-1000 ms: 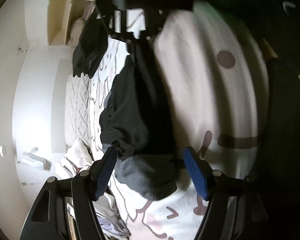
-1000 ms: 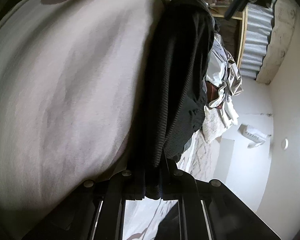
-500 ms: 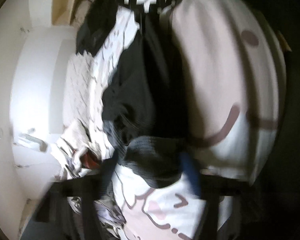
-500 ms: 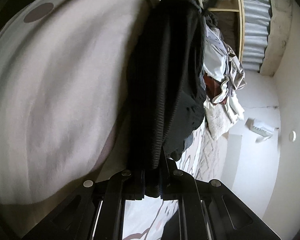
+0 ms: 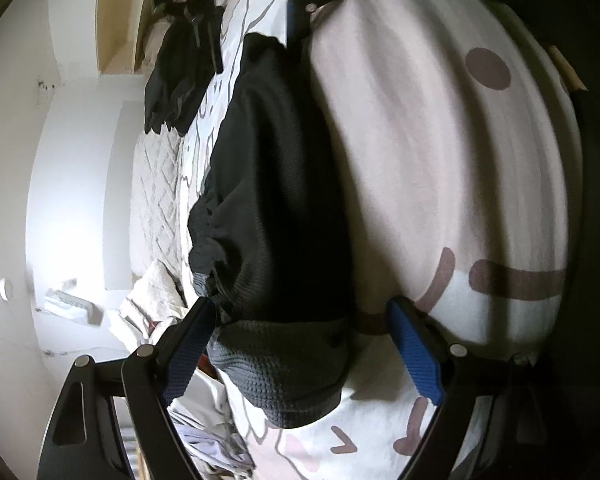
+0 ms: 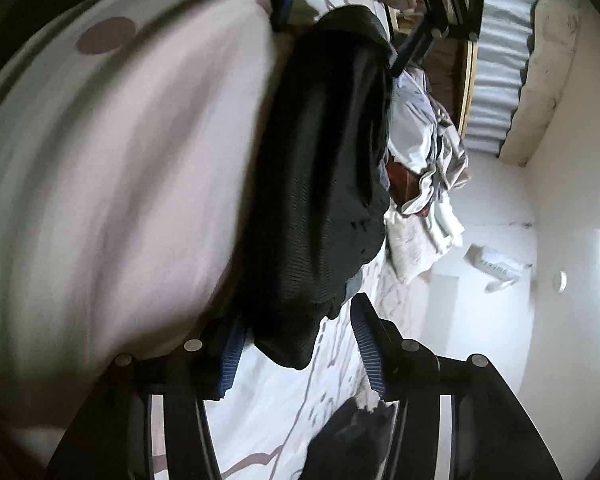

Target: Fold clothes

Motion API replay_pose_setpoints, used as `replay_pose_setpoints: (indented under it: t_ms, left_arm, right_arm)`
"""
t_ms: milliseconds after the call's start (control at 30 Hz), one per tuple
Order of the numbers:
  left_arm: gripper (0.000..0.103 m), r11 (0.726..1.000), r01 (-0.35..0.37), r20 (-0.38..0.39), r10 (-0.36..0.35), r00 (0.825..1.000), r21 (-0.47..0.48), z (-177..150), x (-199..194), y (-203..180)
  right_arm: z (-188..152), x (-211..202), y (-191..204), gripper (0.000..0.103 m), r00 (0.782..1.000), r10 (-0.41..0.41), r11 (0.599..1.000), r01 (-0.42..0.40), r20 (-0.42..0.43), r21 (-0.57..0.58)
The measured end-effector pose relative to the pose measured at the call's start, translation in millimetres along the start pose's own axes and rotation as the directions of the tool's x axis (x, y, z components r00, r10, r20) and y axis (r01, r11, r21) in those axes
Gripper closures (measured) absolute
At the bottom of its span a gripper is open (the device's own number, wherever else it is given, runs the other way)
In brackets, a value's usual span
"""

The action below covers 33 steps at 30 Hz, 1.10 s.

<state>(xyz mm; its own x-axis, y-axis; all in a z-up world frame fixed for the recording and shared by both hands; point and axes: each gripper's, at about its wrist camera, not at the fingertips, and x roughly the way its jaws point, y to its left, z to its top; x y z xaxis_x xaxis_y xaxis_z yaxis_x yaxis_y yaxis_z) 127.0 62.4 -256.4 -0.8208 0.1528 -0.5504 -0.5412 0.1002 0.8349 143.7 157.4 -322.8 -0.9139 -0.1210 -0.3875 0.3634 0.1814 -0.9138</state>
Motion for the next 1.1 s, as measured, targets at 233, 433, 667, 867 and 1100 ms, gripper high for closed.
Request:
replay_pose_setpoints:
  t_ms: [233,433,667,867,1100]
  left_arm:
    - [0.015,1.000,0.020,0.000,-0.021,1.000,-0.016,4.6,1.8,3.0]
    - [0.023,1.000,0.019,0.005,-0.019,1.000,0.015,7.6,10.4,18.8]
    - [0.031,1.000,0.024,-0.007,-0.024,1.000,0.009,0.3,23.0,23.8]
    - [0.072,0.945,0.182,-0.005,-0.191,0.982,-0.272,-2.0,32.6,67.5]
    - [0.076,0.745,0.245,0.093,-0.241,0.966,-0.620,-17.5,15.5,164.4]
  right_arm:
    - [14.3,13.1,15.8,0.051,0.994,-0.107,0.991,0.106,-0.004,-0.082]
    - [21.3,30.7,10.9,0.056,0.992,-0.125,0.991,0.123,-0.035,-0.061]
    - [19.8,24.1,-8.7,0.090,0.998,-0.033,0.999,0.034,-0.045,0.016]
    - [17.8,11.8,-51.7,0.092,0.997,-0.062,0.990,0.066,-0.035,0.123]
    - [7.8,15.4,-106.0,0.092,0.989,-0.122,0.980,0.134,-0.087,0.150]
